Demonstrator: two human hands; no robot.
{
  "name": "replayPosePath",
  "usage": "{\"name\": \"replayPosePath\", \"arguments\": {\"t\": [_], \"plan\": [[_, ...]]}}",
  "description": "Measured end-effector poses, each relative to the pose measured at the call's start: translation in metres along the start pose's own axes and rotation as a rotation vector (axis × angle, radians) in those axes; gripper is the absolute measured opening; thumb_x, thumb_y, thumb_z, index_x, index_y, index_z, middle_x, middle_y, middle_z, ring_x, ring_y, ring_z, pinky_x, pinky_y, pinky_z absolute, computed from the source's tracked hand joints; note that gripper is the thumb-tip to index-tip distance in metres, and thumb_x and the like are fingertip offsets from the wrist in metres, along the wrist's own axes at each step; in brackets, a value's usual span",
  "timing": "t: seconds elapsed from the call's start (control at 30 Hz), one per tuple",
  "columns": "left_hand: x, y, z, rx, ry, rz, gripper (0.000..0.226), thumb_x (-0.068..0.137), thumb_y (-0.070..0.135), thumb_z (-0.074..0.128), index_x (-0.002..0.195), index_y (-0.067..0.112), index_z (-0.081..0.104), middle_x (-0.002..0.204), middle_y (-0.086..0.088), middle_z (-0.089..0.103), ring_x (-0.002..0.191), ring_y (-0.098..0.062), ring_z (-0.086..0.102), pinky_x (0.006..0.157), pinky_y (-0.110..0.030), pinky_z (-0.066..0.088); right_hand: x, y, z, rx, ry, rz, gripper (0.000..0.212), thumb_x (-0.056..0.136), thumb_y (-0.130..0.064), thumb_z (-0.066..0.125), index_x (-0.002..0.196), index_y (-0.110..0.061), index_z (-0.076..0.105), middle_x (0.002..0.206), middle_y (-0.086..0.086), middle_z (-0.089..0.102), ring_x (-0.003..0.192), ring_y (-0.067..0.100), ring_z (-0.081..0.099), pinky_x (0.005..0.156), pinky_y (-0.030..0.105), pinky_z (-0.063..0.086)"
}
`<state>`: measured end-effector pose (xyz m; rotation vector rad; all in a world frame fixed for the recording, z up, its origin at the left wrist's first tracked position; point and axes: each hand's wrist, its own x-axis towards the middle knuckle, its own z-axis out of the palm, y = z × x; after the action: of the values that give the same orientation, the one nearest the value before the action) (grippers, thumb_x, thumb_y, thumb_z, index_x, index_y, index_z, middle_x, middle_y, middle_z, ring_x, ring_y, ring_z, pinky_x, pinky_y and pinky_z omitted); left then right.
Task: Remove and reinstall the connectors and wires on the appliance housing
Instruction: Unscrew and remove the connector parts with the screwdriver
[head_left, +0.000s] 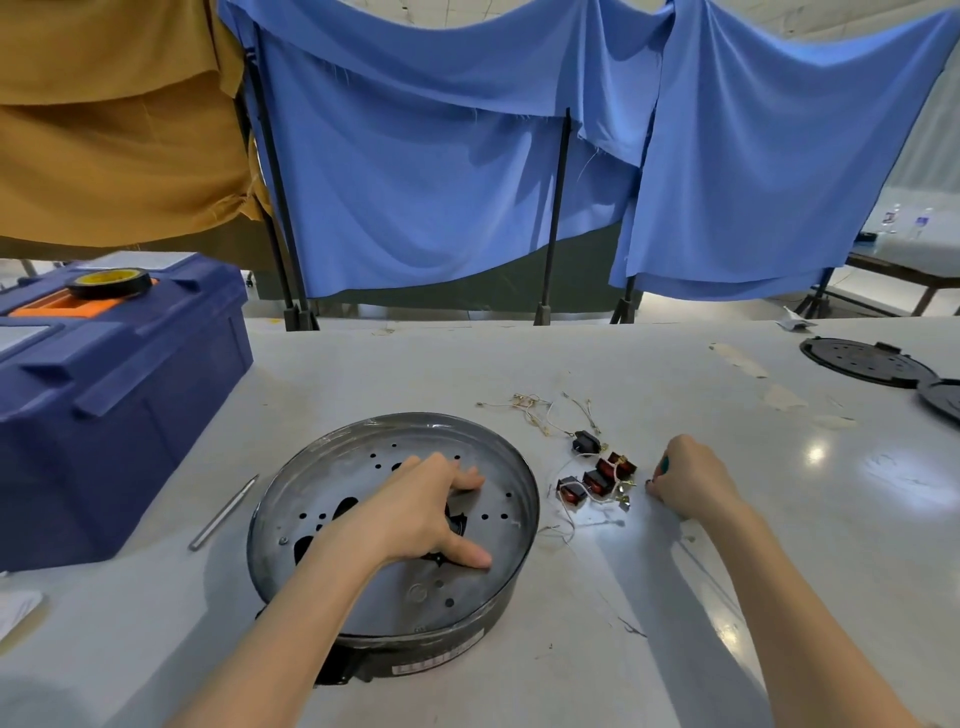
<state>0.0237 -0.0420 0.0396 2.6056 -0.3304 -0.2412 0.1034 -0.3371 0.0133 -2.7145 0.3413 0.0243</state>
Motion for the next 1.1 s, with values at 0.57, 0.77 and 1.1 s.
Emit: {"name": "replayPosePath", "arguments": {"t": [0.57,0.77,1.1], "plan": [[0.004,0.029,-0.011,-0.441,0.358,0.151,0.021,0.084,0.028,0.072,0.104,0.023,0.074,0.086,0.008,0.075,0.088,-0.004,0.067,0.08,-0.017,0.046,-0.072,-0.075,-0.041,0.623,-0.122,-0.571,0.009,0.08,-0.005,0.075,0.073,-0.009,0.07,0.063,0.003,0.07,0.038,0.001,0.047,0.039,0.015,0.037],[0.01,0.034,-0.01,-0.628,0.426,0.17,0.004,0.083,0.009,0.073,0.079,0.01,0.074,0.064,-0.002,0.073,0.063,-0.016,0.07,0.066,-0.019,0.055,-0.079,-0.098,-0.022,0.637,-0.156,-0.669,0.015,0.074,-0.009,0.081,0.069,-0.017,0.07,0.056,-0.01,0.059,0.04,0.001,0.044,0.043,0.013,0.035],[0.017,0.016,0.0,-0.481,0.371,0.056,0.015,0.087,0.007,0.067,0.073,0.013,0.065,0.064,-0.002,0.069,0.059,-0.011,0.065,0.063,-0.021,0.052,-0.057,-0.063,-0.009,0.079,-0.388,-0.478,0.028,0.063,-0.027,0.089,0.083,-0.015,0.073,0.063,0.001,0.061,0.046,0.011,0.046,0.04,0.021,0.039]]}}
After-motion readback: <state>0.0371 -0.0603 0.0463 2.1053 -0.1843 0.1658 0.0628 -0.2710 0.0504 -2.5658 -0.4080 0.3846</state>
